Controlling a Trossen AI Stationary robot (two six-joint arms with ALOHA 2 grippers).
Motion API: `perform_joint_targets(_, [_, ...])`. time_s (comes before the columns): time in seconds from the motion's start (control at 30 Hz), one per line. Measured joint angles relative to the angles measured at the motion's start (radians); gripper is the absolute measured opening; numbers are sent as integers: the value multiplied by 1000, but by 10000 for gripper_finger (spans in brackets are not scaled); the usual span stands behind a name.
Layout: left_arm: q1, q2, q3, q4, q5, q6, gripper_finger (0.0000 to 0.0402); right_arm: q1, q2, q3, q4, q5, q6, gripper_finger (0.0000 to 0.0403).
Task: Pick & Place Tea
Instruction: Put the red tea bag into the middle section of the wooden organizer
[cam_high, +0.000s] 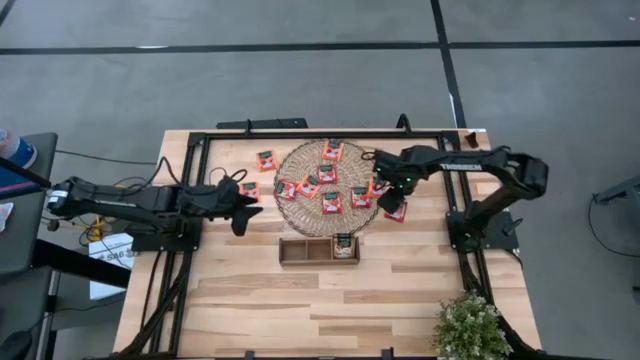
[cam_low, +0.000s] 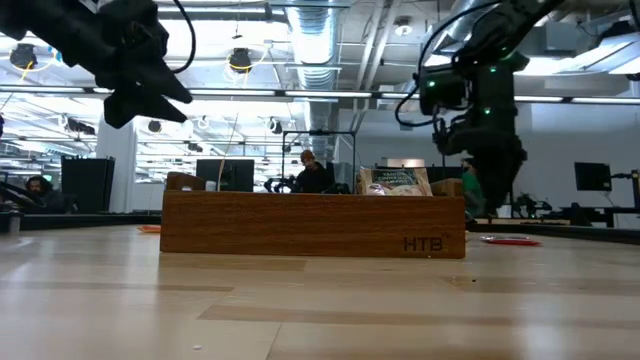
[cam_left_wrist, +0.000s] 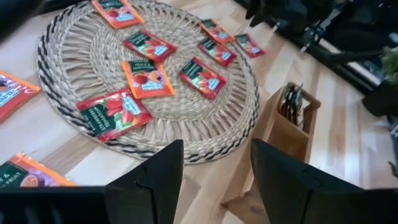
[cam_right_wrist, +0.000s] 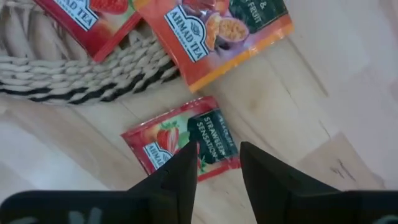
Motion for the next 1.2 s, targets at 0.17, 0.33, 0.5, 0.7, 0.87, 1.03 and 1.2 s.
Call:
perform_joint_targets(0.17, [0, 26, 0, 0, 14, -1, 179, -33, 78, 31, -67, -4, -7, 113])
perform_joint_targets(0.33, [0, 30, 0, 1, 15, 1, 179, -80, 130, 32, -92, -32, -35, 130])
perform_joint_targets(0.5, [0, 30, 0, 1, 11, 2, 179, -100, 167, 32, -91, -33, -35, 156])
perform_joint_targets(0.7, [0, 30, 0, 0, -1, 4, 179, -94, 223, 32, -54, -33, -54, 174])
perform_joint_targets(0.87, [0, 30, 0, 0, -4, 5, 179, -90, 271, 37, -44, -38, -54, 174])
perform_joint_targets(1.03, [0, 30, 0, 0, -4, 5, 179, -90, 290, 38, -45, -43, -54, 154])
perform_joint_targets(1.2, [0, 30, 0, 0, -4, 4, 179, -90, 291, 37, -42, -52, -46, 118])
